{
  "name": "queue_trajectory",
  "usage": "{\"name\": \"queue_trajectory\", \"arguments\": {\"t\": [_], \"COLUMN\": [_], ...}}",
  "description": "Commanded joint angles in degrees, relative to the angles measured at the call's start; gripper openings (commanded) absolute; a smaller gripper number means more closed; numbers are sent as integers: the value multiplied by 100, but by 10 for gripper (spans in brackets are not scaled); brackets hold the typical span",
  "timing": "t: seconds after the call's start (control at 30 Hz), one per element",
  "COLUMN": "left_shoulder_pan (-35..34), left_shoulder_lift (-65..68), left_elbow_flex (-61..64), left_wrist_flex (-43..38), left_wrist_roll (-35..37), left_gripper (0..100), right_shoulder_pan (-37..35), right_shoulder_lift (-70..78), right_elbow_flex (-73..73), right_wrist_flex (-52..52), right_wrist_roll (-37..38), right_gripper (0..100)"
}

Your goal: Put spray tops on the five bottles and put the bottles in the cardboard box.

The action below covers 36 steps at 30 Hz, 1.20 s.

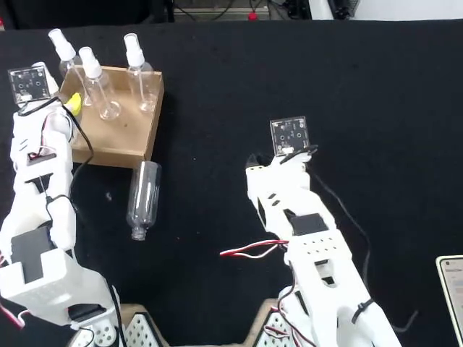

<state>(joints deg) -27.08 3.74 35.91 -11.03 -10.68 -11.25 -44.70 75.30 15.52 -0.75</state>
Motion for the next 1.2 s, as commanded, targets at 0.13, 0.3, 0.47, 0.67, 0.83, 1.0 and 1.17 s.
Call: {"name": "queue_trajectory", "arguments": {"t": [0.13,0.3,0.47,0.67,0.83,1.0,1.17], "left_shoulder_pan": [-136,-136,-75,-127,-92,-110,-66], "left_shoulder_lift": [-149,-97,-141,-141,-158,-97,114], "left_elbow_flex": [-215,-215,-40,-48,-92,-1446,-2897], "left_wrist_flex": [18,18,9,-9,404,2716,4527], "left_wrist_roll": [132,97,97,97,176,941,1310], "left_gripper": [293,293,293,293,289,293,293], "right_shoulder_pan": [105,105,105,105,105,105,105], "right_shoulder_lift": [4,4,4,4,4,13,13], "right_elbow_flex": [-31,-31,-31,-31,-31,-31,-31], "right_wrist_flex": [-149,-149,-149,-149,-149,-149,-149], "right_wrist_roll": [-18,-18,-18,-18,-18,-18,-18], "right_gripper": [31,31,31,31,31,31,31]}}
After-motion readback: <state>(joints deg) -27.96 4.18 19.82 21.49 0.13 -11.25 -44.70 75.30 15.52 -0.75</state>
